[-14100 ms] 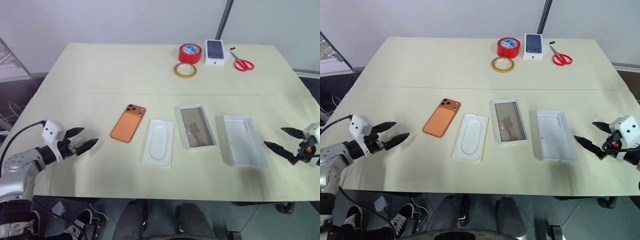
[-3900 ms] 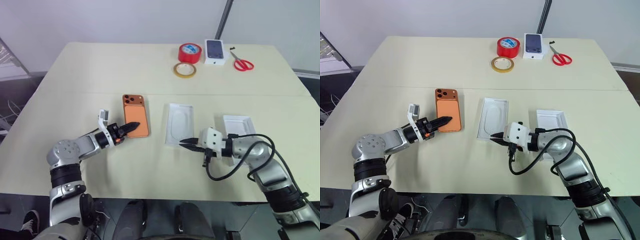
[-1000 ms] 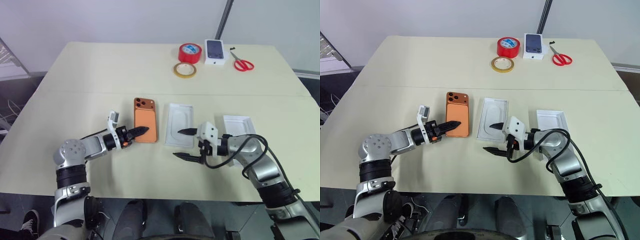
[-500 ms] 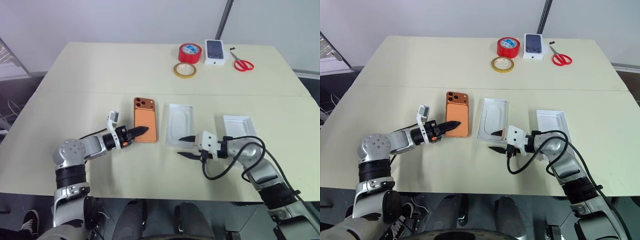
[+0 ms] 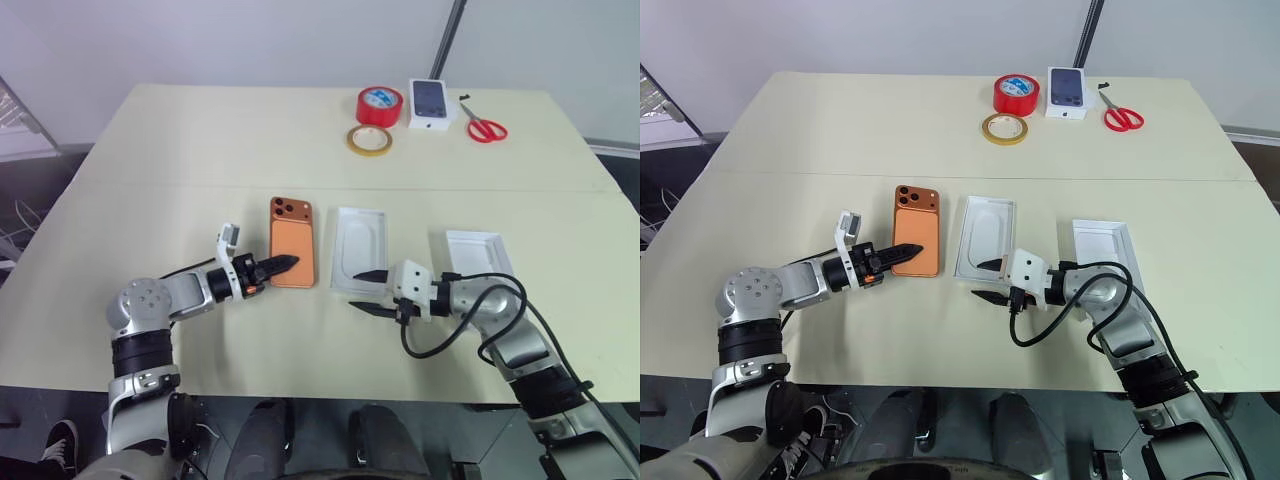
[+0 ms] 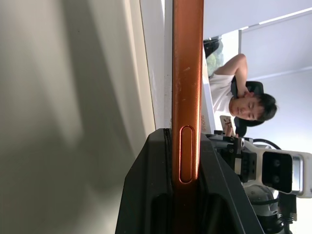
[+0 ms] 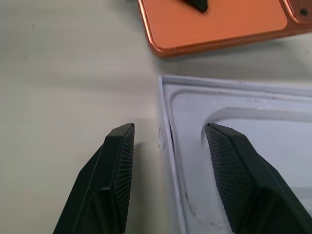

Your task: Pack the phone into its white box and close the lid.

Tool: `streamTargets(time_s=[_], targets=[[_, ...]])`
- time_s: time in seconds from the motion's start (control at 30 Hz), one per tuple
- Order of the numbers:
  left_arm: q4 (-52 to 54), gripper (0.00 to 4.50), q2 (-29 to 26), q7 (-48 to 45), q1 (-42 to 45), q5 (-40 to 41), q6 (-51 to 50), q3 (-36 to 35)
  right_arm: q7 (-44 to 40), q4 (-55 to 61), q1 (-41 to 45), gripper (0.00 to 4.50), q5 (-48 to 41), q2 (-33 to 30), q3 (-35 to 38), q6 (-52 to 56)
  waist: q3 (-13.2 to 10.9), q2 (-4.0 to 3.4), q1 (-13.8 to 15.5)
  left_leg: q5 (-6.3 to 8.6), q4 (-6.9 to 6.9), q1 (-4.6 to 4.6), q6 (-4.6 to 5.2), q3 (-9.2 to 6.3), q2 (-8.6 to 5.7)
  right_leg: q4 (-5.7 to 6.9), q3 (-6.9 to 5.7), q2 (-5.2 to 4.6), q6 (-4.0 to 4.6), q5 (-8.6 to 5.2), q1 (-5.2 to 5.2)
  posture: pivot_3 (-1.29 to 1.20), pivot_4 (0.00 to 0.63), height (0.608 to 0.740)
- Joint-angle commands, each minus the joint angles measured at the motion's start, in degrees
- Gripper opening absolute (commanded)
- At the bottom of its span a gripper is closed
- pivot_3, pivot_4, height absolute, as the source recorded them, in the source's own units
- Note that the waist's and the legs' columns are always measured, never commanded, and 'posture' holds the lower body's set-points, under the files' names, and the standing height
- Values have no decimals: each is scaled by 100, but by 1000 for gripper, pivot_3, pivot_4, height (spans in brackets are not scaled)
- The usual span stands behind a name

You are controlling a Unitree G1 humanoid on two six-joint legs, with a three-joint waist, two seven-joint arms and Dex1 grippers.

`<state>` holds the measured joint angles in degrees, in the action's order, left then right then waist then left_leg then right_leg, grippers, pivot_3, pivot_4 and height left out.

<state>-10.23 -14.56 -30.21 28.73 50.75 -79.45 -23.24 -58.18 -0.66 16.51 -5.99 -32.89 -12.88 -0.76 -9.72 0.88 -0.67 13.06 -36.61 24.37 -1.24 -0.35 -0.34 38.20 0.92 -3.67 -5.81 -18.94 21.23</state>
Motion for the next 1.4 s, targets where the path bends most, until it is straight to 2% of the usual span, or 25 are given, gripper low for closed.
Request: streamTargets(time_s=[0.03,0.17,0.27,0.33,0.57,0.67,1.03,1.23,1.33,1.4], targets=[[278,0,-2,-97,-6,247,15,-7,-1,60,18,2445,18,-36,53,-216,0,0,0,0,0,0,0,0,0,0,0,0,0,0,0,0,150,740],[359,0,-22,-139,-60,237,-34,98,-2,43,-21,2445,37,-33,41,-272,0,0,0,0,0,0,0,0,0,0,0,0,0,0,0,0,150,740],[410,0,-6,-149,-100,287,-117,114,77,30,-58,1674,89,-22,65,-317,0,0,5,0,0,0,0,0,0,0,0,0,0,0,-1,0,150,740],[436,0,-11,-151,-117,292,-135,135,87,26,-66,739,121,-33,61,-342,0,0,0,0,-1,0,0,0,0,0,0,0,0,0,-1,0,150,740],[436,0,-40,-118,-100,315,-126,145,18,-74,-90,739,240,-80,-28,-397,0,0,3,0,-3,0,0,0,0,1,0,0,0,0,-1,0,150,740],[451,0,-55,-114,-110,302,-96,160,-46,-51,-93,17,171,-74,-20,-294,0,0,2,0,-3,0,0,0,0,1,0,0,0,0,-1,0,150,740],[359,0,279,251,331,536,-23,-164,100,749,-183,17,236,69,-241,314,0,0,5,1,-14,1,1,0,3,4,-1,1,0,0,-4,0,150,740],[230,0,472,271,347,359,117,141,236,1143,-360,17,187,331,-551,744,0,0,-1,1,-16,1,1,0,4,4,-1,4,0,0,-5,0,150,740],[311,0,420,49,244,317,62,519,209,1241,-326,1080,7,341,-425,888,0,0,2,1,-17,1,1,0,4,4,-1,5,0,0,-5,0,150,740],[409,0,376,-126,185,373,-2,736,125,1352,-330,2113,-166,282,-338,978,0,0,1,1,-18,2,0,0,4,5,-1,5,0,0,-4,0,150,740]])
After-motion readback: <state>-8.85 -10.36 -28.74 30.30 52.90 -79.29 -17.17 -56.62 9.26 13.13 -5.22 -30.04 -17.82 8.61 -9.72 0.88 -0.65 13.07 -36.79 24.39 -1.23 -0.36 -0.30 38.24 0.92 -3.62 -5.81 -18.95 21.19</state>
